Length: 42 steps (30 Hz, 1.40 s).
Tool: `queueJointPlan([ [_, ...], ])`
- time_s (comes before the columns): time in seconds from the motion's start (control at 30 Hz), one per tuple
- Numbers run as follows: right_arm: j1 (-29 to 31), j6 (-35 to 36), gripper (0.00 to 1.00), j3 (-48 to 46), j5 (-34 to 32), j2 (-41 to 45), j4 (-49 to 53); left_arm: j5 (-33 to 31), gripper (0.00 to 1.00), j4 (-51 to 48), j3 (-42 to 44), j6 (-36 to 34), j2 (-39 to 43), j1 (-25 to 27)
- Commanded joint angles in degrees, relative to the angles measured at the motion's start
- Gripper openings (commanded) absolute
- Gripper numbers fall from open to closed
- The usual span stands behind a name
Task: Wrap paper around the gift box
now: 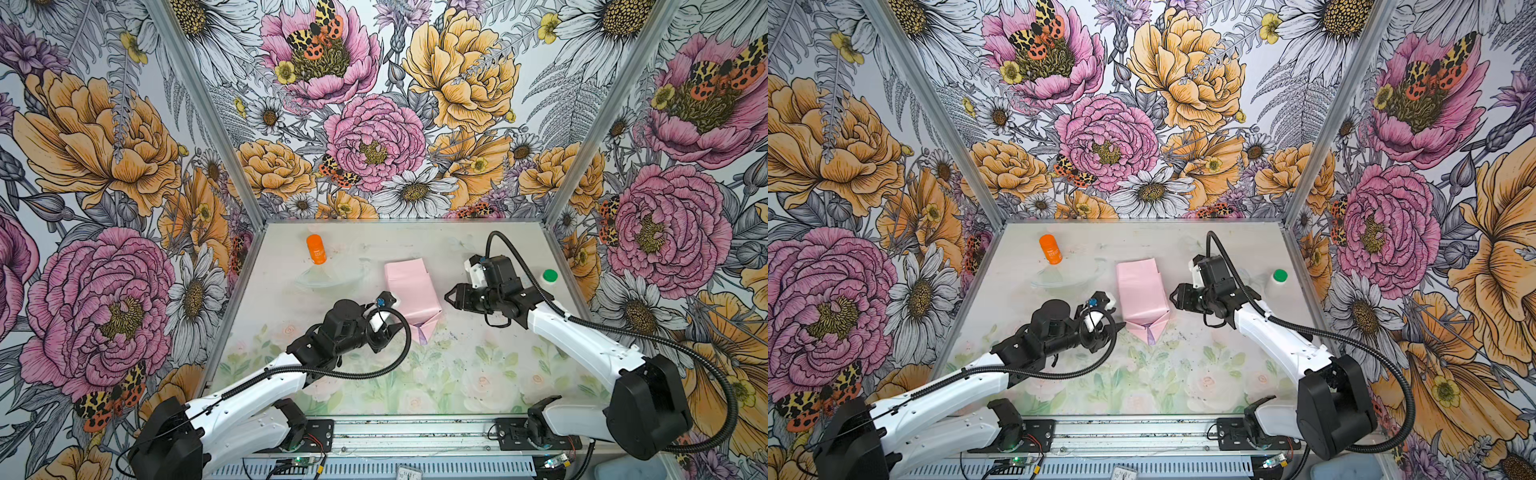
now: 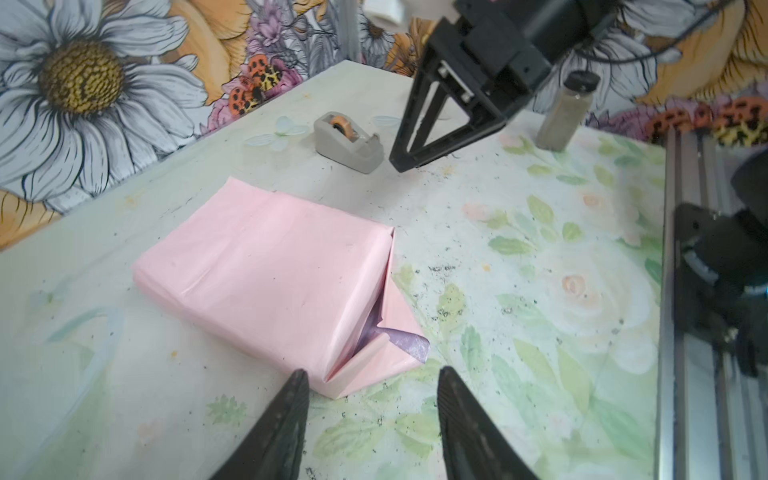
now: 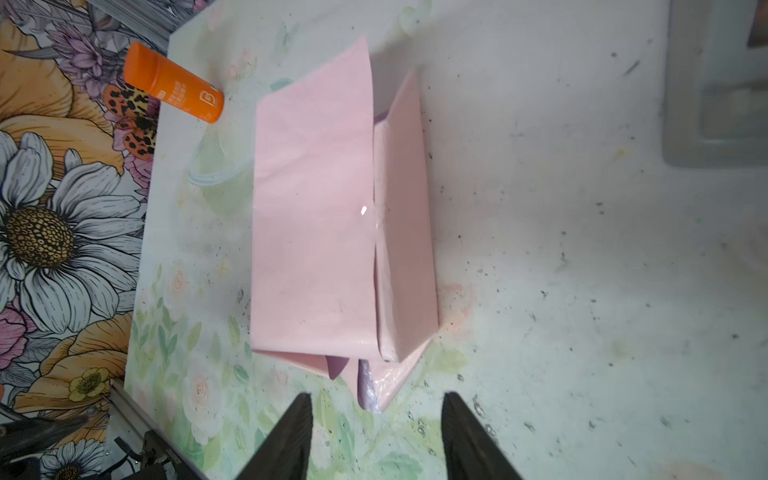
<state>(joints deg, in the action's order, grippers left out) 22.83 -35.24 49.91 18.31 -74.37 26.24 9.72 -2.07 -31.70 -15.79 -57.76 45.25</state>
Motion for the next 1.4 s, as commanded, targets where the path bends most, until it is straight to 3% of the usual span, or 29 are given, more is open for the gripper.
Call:
queueJointPlan([
  [0.0, 0.0, -2.6, 0.52, -2.3, -1.2, 1.7, -2.5, 4.7, 0.50, -10.1, -3.6, -19.2, -3.9, 1.7],
  [0.13, -0.2, -2.9, 0.52, -4.1, -0.4, 2.1, -3.5, -0.7, 0.51, -19.3, -8.4, -26.8, -11.0, 6.4],
  [0.23, -0.2, -3.4, 0.52, -5.7, 0.9, 1.9, -5.1, -1.7, 0.49, -22.9, -11.3, -28.0, -15.4, 6.9],
  [0.5, 0.0, -4.8, 0.52, -10.3, 1.5, 2.9, -8.3, -6.1, 0.45, -21.3, -14.4, -30.4, -24.3, 8.2],
  [0.93, -0.1, -5.4, 0.52, -12.8, 1.7, 3.8, -10.1, -6.2, 0.44, -17.2, -22.2, -31.4, -39.0, 7.8],
  [1.37, -0.2, -5.2, 0.52, -14.3, 1.7, 5.0, -10.1, -5.8, 0.36, -17.2, -26.5, -29.6, -44.7, 5.8],
])
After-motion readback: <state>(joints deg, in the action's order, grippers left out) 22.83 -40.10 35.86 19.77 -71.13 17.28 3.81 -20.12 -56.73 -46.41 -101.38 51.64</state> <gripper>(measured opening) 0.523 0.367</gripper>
